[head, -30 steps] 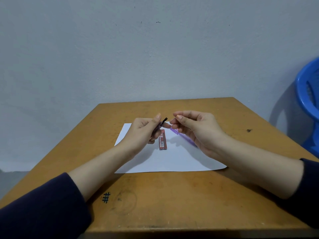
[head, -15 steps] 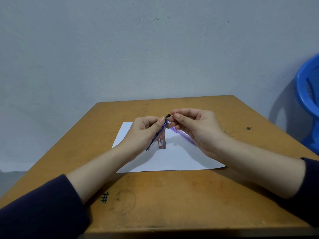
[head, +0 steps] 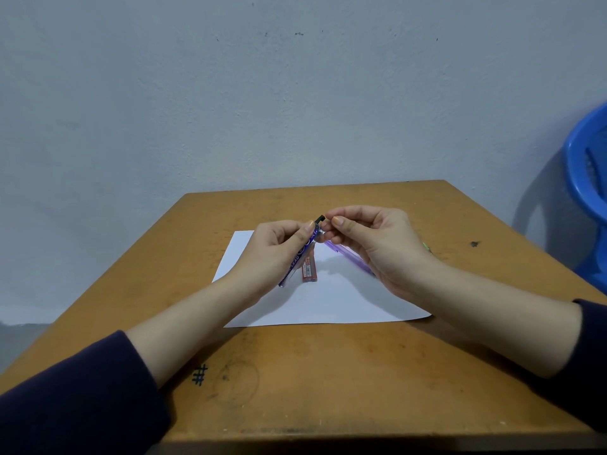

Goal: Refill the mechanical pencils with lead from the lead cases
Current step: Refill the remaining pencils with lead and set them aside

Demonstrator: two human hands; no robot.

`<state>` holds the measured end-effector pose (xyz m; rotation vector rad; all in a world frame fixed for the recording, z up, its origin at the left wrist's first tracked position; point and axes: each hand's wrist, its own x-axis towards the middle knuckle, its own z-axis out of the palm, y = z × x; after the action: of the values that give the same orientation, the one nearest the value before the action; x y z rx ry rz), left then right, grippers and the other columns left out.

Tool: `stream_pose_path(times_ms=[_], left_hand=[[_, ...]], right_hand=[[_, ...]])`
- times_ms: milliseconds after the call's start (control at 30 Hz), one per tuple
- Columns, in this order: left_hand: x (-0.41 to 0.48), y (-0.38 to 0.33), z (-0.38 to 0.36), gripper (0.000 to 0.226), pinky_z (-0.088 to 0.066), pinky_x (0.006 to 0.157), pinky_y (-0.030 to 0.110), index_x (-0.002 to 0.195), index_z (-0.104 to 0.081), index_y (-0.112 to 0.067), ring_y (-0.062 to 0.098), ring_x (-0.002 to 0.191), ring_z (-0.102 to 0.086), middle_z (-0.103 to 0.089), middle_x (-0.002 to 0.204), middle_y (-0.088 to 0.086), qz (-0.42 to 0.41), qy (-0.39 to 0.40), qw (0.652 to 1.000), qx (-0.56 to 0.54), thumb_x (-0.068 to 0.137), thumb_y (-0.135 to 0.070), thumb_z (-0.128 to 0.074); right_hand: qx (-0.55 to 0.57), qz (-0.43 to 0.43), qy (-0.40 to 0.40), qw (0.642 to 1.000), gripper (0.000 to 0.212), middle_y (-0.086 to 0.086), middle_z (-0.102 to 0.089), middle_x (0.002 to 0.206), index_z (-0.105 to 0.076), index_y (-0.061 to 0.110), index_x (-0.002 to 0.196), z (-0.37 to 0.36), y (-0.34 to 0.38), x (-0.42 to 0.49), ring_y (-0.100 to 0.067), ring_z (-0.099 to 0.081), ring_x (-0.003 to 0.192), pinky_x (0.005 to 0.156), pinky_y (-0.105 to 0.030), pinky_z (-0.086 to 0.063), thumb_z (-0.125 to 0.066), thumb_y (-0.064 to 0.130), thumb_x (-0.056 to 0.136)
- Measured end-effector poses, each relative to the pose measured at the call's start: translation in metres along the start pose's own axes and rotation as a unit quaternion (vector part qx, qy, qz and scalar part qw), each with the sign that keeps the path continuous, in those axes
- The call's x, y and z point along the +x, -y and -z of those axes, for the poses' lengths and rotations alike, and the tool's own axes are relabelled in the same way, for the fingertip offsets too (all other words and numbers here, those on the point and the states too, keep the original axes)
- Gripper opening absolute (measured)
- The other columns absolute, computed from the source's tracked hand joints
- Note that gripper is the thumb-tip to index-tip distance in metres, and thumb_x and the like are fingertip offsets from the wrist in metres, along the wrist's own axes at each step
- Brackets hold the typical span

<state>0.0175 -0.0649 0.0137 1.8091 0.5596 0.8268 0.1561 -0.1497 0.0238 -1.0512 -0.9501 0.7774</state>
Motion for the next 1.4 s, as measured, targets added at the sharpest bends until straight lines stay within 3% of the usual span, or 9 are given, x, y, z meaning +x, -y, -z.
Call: stream_pose_path(times_ms=[700, 933, 1200, 1400], left_hand=[[-0.0010, -0.0018, 0.0002, 0.034, -0.036, 0.063, 0.030, 0.072, -0.072, -0.024, 0.005, 0.054, -0.046, -0.058, 0.055, -0.009, -0.005, -0.008, 1.000, 0.005, 0.098, -0.028, -0.050], [0.0002, -0.0002, 0.0002, 0.036, -0.033, 0.066, 0.034, 0.070, -0.074, -0.031, 0.019, 0.061, -0.042, -0.053, 0.063, 0.006, -0.013, -0.006, 1.000, 0.008, 0.097, -0.032, -0.051], [-0.0010, 0.0001, 0.0002, 0.035, -0.034, 0.064, 0.033, 0.072, -0.075, -0.030, 0.013, 0.057, -0.044, -0.054, 0.058, -0.002, -0.010, -0.004, 1.000, 0.008, 0.097, -0.031, -0.051], [-0.0005, 0.0008, -0.0011, 0.024, -0.042, 0.063, 0.025, 0.089, -0.073, -0.022, 0.003, 0.055, -0.052, -0.061, 0.059, -0.009, 0.000, -0.015, 1.000, 0.007, 0.097, -0.028, -0.052]], right_hand=[[0.029, -0.012, 0.009, 0.999, 0.017, -0.010, -0.070, 0.072, -0.067, 0.003, 0.082, 0.0008, -0.0006, 0.0009, -0.016, -0.062, 0.065, 0.072, -0.020, -0.054, -0.055, -0.007, 0.087], [0.015, -0.017, 0.008, 1.000, 0.018, -0.009, -0.070, 0.071, -0.067, 0.003, 0.082, 0.0008, -0.0001, 0.0011, -0.015, -0.063, 0.065, 0.073, -0.020, -0.055, -0.055, -0.008, 0.087], [-0.095, 0.022, -0.004, 0.995, 0.017, -0.007, -0.073, 0.075, -0.073, 0.013, 0.086, -0.0002, -0.0023, -0.0034, -0.018, -0.061, 0.072, 0.074, -0.025, -0.053, -0.065, -0.001, 0.084], [-0.113, 0.048, -0.011, 0.992, 0.022, -0.006, -0.074, 0.082, -0.072, 0.019, 0.095, 0.0020, 0.0012, -0.0055, -0.011, -0.062, 0.070, 0.074, -0.025, -0.055, -0.068, 0.002, 0.082]])
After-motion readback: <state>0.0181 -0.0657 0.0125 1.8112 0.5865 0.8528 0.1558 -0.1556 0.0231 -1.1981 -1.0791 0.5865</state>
